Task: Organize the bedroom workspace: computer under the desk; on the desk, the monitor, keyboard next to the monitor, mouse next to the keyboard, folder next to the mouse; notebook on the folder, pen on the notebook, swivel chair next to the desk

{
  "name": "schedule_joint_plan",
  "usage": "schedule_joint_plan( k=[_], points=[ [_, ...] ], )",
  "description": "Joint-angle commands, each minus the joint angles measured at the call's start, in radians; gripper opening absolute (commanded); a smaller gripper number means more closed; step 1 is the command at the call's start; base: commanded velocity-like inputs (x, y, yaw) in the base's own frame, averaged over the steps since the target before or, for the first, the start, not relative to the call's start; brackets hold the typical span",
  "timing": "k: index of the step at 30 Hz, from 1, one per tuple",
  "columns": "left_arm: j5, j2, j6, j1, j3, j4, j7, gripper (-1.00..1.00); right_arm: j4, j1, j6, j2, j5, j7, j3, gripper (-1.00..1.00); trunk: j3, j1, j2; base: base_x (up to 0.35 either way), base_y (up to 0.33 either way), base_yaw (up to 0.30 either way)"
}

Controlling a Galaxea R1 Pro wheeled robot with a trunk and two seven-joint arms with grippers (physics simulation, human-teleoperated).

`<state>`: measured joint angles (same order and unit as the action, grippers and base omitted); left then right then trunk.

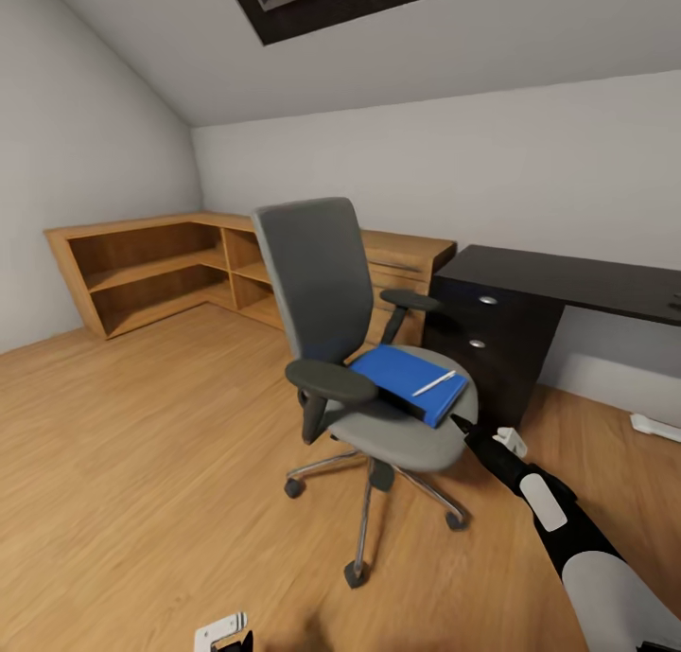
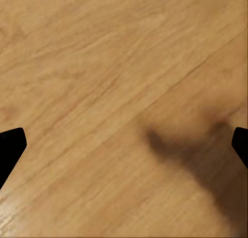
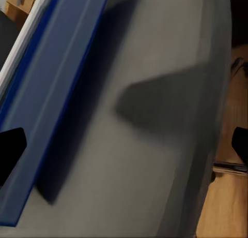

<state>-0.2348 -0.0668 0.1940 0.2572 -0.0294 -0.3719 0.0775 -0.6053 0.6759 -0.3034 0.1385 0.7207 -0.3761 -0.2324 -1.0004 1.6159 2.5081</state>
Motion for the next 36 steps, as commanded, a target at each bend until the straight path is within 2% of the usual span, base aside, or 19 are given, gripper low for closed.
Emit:
schedule_joint_plan(
  k=[1, 23, 29, 36],
  points=[
    [-0.001, -0.001, 0.003, 0.0, -0.003, 0.001, 0.001, 1.0, -0.001, 0.001, -0.01, 0.0, 0.01, -0.003, -0.004, 1.0, -0.001, 0.0, 0.0, 0.284, 0.07, 0.0],
    [-0.001, -0.001, 0.005, 0.0, -0.003, 0.003, 0.001, 1.0, 0.0, 0.001, -0.01, -0.002, 0.01, -0.003, -0.003, 1.0, -0.001, 0.0, 0.0, 0.257, 0.042, 0.0],
    [-0.001, -0.001, 0.004, 0.001, -0.003, 0.003, 0.002, 1.0, -0.001, 0.001, -0.01, -0.002, 0.009, -0.003, -0.004, 1.0, -0.001, 0.0, 0.0, -0.062, -0.003, 0.0],
    [-0.001, -0.001, 0.004, 0.0, -0.003, 0.003, 0.002, 1.0, -0.001, 0.001, -0.01, -0.002, 0.01, -0.003, -0.004, 1.0, -0.001, 0.0, 0.0, -0.27, -0.057, 0.0]
  ],
)
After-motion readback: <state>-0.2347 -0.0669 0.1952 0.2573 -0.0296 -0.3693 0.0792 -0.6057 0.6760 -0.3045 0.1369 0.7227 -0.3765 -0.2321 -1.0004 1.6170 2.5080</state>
